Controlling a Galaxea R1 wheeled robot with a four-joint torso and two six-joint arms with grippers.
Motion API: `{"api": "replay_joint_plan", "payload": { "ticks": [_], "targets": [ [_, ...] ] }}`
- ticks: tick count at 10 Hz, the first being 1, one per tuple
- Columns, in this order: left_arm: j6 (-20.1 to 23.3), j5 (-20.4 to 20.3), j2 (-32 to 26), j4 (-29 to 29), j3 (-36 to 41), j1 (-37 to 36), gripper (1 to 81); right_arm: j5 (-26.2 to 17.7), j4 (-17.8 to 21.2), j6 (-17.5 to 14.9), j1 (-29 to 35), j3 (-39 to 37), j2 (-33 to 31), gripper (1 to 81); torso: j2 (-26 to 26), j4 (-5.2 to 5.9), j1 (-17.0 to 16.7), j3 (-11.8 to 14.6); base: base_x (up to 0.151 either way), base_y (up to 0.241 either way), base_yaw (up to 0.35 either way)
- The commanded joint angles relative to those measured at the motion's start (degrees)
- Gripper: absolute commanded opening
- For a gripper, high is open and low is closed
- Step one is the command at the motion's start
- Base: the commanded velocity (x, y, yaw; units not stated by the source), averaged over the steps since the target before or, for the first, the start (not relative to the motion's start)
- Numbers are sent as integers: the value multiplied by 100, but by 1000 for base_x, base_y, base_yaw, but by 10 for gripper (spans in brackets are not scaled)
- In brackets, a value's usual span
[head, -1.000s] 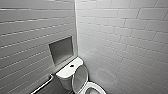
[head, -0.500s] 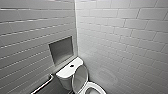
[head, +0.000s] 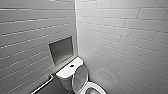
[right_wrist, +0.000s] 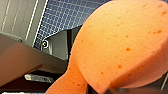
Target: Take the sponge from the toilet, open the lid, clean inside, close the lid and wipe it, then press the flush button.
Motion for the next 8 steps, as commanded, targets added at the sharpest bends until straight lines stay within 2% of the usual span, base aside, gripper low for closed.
{"api": "replay_joint_plan", "payload": {
  "ticks": [1,6,8],
  "targets": [
    [22,343,-22,-29,-37,-177,811,-206,-111,-17,112,11,20,10,0,0,0,0,0,0,0],
    [30,343,-40,-29,-28,-177,811,-214,-111,-25,103,-6,38,10,0,0,0,0,0,0,0],
    [30,343,-40,-29,-28,-177,811,-214,-111,-25,103,-15,38,10,-2,0,-5,0,71,0,0]
  ]
}}
